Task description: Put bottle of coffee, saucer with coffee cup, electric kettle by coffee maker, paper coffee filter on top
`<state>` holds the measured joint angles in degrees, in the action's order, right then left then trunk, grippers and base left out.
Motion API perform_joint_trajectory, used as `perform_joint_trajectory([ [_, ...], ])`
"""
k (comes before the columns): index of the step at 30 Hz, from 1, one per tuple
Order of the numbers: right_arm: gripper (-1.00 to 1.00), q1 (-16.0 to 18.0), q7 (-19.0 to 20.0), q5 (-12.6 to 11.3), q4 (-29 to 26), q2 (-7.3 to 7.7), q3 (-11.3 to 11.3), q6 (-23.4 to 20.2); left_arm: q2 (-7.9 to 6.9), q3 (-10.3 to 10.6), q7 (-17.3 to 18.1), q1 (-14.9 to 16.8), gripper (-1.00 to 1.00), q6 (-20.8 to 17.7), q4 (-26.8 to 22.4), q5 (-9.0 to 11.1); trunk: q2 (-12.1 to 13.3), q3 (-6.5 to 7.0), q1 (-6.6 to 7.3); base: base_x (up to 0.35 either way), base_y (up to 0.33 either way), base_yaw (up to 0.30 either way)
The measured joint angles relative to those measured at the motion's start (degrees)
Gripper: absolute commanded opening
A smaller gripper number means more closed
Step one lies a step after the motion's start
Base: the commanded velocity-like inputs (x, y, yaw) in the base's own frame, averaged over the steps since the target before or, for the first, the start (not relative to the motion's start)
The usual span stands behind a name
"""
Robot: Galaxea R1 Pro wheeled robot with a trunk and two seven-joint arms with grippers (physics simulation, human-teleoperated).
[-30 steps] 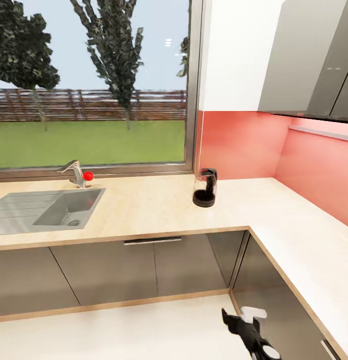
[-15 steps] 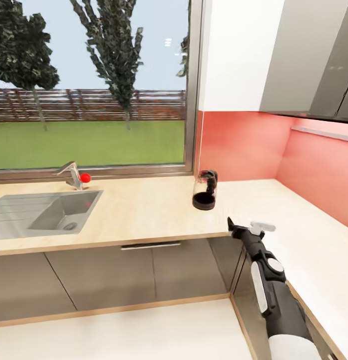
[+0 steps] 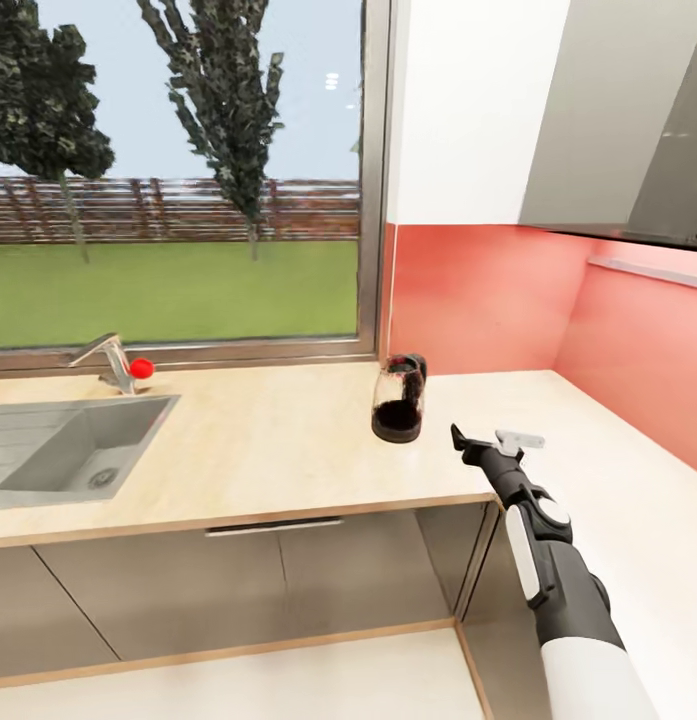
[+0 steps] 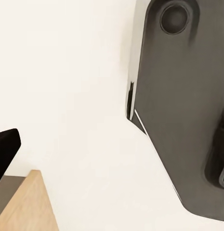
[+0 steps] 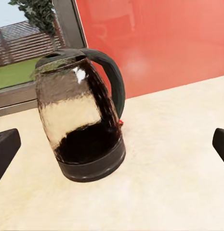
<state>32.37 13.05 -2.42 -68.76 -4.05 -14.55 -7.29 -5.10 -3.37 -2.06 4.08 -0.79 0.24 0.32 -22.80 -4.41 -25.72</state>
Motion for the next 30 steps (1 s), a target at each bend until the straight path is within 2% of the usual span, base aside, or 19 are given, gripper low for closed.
perform_joint_trajectory([
  [11,1.00,0.0,0.6,0.1,1.6,0.42,-0.1,-0.1,0.02,0.1,0.0,0.0,1.00,0.0,0.0,0.0,0.0,0.00,0.00,0.335,-0.022,0.000],
  [30,1.00,0.0,0.6,0.1,1.8,0.42,-0.2,-0.2,0.29,0.1,0.0,0.0,1.00,0.0,0.0,0.0,0.0,0.00,-0.01,0.295,-0.188,0.000],
])
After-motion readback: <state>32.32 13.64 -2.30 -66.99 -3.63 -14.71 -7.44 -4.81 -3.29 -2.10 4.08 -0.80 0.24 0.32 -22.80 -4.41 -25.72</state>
